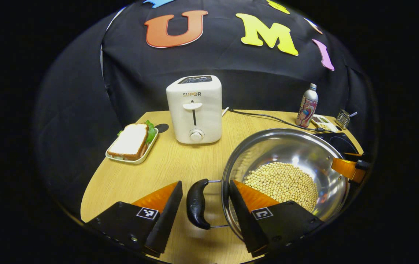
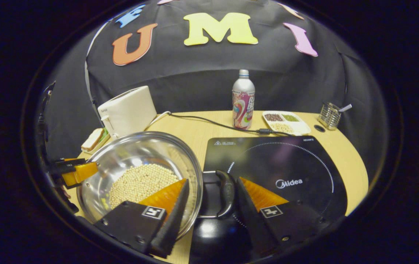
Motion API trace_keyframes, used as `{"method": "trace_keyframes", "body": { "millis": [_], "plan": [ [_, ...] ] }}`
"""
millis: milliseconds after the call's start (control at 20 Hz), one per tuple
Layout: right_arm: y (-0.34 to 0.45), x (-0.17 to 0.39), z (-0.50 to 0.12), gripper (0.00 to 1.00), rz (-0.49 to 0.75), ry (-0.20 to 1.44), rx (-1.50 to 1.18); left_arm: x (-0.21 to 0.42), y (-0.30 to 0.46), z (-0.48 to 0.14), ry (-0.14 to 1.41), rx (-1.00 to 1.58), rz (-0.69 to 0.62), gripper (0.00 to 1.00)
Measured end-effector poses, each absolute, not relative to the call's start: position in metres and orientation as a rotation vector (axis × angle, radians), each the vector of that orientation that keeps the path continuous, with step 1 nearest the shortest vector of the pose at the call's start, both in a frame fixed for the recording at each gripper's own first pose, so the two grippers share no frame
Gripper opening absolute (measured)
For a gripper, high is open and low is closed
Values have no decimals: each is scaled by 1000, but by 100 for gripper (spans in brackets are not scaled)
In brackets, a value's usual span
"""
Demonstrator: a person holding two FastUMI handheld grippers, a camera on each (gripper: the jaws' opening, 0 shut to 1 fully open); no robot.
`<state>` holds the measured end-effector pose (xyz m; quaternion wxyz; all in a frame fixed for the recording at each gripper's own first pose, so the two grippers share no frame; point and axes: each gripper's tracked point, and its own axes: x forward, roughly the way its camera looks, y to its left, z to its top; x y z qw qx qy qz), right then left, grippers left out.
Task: First push the handle of the pot to place it horizontally, then grasp the pot with both hands and set it on the induction cooktop.
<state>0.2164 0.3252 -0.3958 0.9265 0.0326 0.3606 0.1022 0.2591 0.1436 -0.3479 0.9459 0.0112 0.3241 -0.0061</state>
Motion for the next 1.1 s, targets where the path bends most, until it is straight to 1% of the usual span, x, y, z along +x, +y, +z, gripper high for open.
{"method": "trace_keyframes", "body": {
  "millis": [50, 100, 150, 300, 400, 450, 500, 550, 600, 800, 950, 1000, 1050, 1100],
  "plan": [
    [325, 218, -402, 79, 206, 757, 45, 259, 143, -351, 672, 30, -18, 75],
    [325, 217, -401, 72, 205, 755, 26, 257, 140, -354, 686, 31, -23, 70],
    [325, 217, -402, 78, 205, 759, 10, 258, 139, -355, 692, 30, -24, 69],
    [325, 218, -402, 78, 213, 766, -6, 258, 139, -356, 692, 30, -28, 71],
    [324, 219, -404, 78, 212, 763, -49, 259, 140, -355, 695, 32, -26, 69],
    [322, 221, -404, 77, 210, 762, -71, 258, 139, -355, 693, 34, -25, 69],
    [323, 220, -403, 76, 215, 758, -70, 258, 140, -355, 695, 32, -23, 67],
    [324, 221, -404, 73, 231, 758, -78, 258, 140, -354, 695, 32, -22, 67],
    [324, 223, -404, 68, 246, 758, -91, 257, 139, -353, 692, 28, -20, 67],
    [327, 223, -401, 62, 285, 772, -130, 253, 141, -353, 720, 10, 7, 66],
    [327, 218, -383, 61, 307, 768, -138, 243, 142, -341, 720, -9, 22, 66],
    [326, 216, -374, 58, 313, 754, -138, 240, 143, -334, 713, -13, 25, 66],
    [325, 215, -363, 61, 321, 744, -143, 236, 144, -325, 706, -20, 33, 66],
    [324, 214, -352, 60, 329, 733, -139, 232, 144, -314, 703, -27, 40, 66]
  ]
}}
